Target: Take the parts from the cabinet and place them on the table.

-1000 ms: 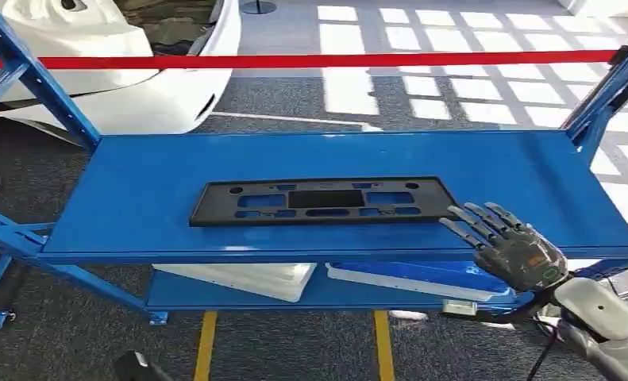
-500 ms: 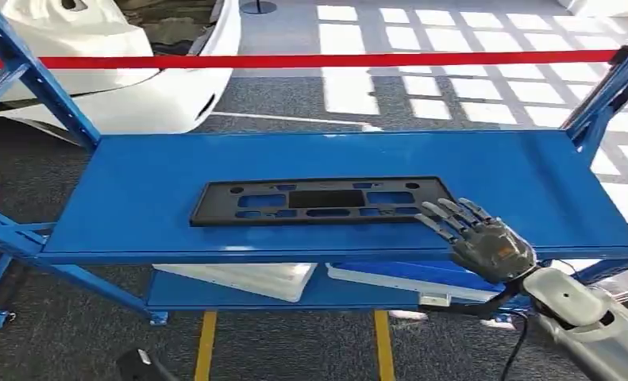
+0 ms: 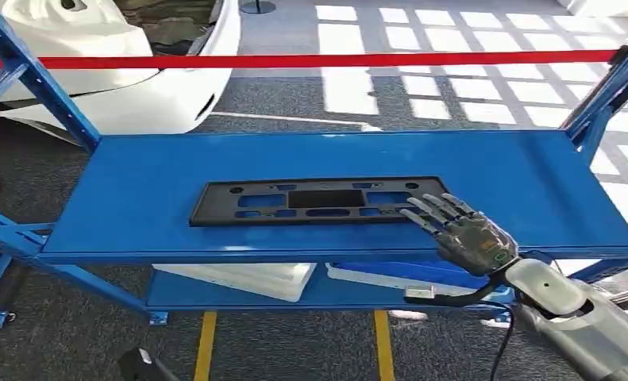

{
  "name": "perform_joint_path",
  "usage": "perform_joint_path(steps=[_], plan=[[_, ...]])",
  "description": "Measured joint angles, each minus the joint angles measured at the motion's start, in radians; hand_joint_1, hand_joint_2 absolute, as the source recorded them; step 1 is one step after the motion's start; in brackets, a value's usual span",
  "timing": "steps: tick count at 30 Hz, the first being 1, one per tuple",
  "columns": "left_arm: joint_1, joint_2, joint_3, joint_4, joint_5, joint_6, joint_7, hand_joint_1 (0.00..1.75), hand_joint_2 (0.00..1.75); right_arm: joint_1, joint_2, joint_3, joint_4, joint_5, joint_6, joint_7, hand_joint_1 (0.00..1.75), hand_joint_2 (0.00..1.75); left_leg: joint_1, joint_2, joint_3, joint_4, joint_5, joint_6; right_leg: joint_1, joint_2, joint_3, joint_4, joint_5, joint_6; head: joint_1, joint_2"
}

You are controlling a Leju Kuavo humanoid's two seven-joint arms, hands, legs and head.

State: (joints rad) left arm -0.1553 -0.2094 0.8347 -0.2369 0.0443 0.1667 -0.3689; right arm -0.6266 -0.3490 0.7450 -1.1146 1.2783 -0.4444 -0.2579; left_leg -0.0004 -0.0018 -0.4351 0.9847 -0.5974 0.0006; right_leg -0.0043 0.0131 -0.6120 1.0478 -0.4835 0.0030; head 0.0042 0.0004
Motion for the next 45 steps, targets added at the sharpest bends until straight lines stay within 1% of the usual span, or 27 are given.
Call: perform_joint_path(steps=[7,12,18,23,28,36,45], plan=[[-0.001,0.0,-0.004,0.0,0.0,-0.001,0.001,0.0,0.0,-0.057,0.062,0.029,0.081,-0.008,0.029,-0.021,0.0,1.75,0.0,0.0,0.0,0.0,0.0,0.0,0.0,0.0,0.0,0.0,0.0,0.0,0.0,0.0],[-0.001,0.0,-0.011,0.0,0.0,-0.001,0.003,0.0,0.0,-0.075,0.087,0.048,0.11,-0.014,0.035,-0.023,0.0,1.75,0.0,0.0,0.0,0.0,0.0,0.0,0.0,0.0,0.0,0.0,0.0,0.0,0.0,0.0],[-0.003,0.0,-0.022,0.0,0.0,-0.008,0.01,0.0,0.0,-0.073,0.121,0.066,0.126,-0.097,0.059,-0.055,0.0,1.75,0.0,0.0,0.0,0.0,0.0,0.0,0.0,0.001,0.0,0.0,0.0,0.0,0.0,0.0],[-0.004,0.0,-0.025,0.0,0.0,-0.01,0.016,0.0,0.0,-0.07,0.15,0.08,0.128,-0.133,0.071,-0.059,0.0,1.75,0.0,0.0,0.0,0.0,0.0,0.0,0.0,0.0,0.0,0.0,0.0,0.0,0.0,0.0],[-0.003,0.0,-0.025,0.0,0.0,-0.01,0.018,0.0,0.0,-0.069,0.162,0.092,0.128,-0.156,0.078,-0.059,0.0,1.75,0.0,0.0,0.0,0.0,0.0,0.0,0.0,0.0,0.0,0.0,0.0,0.0,0.0,0.0],[-0.003,0.0,-0.025,0.0,0.0,-0.01,0.019,0.0,0.0,-0.051,0.169,0.09,0.128,-0.172,0.05,-0.051,0.0,1.75,0.0,0.0,0.0,0.0,0.0,0.0,0.0,0.0,0.0,0.0,0.0,0.0,0.0,0.0],[-0.003,0.0,-0.026,0.0,0.0,-0.009,0.019,0.0,0.0,-0.048,0.166,0.053,0.14,-0.158,0.037,-0.026,0.0,1.75,0.0,0.0,0.001,0.0,0.0,0.0,0.0,0.001,0.0,0.0,0.0,0.0,0.0,0.0]])
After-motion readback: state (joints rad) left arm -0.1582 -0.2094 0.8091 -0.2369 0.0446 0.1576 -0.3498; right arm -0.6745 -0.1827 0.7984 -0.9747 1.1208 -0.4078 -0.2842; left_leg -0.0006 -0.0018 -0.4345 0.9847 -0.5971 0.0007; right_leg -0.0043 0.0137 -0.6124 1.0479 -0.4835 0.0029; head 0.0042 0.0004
